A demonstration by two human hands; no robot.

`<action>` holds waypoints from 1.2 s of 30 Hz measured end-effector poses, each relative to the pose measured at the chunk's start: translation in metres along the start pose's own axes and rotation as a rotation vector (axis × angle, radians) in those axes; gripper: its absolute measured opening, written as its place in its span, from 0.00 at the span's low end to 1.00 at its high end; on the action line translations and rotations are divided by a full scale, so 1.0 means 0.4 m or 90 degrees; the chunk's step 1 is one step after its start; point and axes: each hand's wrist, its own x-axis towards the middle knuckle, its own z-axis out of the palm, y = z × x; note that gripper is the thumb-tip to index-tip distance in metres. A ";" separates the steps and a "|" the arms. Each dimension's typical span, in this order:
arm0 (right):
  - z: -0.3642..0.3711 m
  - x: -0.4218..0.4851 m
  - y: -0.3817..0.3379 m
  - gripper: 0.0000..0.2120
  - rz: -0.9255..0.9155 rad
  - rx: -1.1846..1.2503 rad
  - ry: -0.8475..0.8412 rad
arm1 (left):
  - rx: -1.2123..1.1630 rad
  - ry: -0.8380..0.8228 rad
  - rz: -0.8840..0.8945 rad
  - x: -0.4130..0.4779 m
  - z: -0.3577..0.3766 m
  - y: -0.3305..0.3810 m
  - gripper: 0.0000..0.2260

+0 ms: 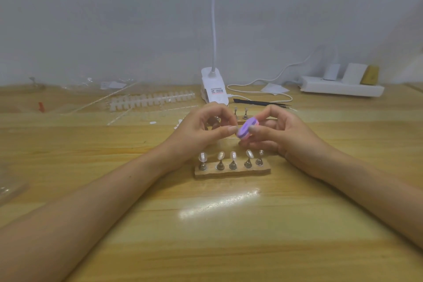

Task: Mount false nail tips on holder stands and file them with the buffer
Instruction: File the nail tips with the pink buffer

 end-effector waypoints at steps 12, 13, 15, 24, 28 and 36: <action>0.001 -0.001 -0.002 0.12 -0.009 0.023 0.016 | 0.013 0.007 0.001 0.000 -0.001 0.003 0.05; 0.000 -0.001 -0.001 0.12 -0.006 0.016 0.011 | 0.017 0.007 0.001 0.000 -0.001 0.003 0.04; 0.005 -0.004 -0.004 0.12 0.011 -0.033 -0.033 | 0.020 0.006 0.003 0.001 0.000 0.004 0.04; 0.007 -0.002 -0.001 0.13 0.009 -0.018 -0.017 | 0.008 0.014 0.005 0.002 -0.001 -0.003 0.04; 0.000 0.001 -0.003 0.13 0.013 0.010 -0.010 | 0.014 0.015 0.005 0.004 -0.002 -0.005 0.04; -0.013 0.006 -0.002 0.11 0.011 0.042 -0.021 | 0.012 0.004 0.010 0.001 -0.003 -0.004 0.04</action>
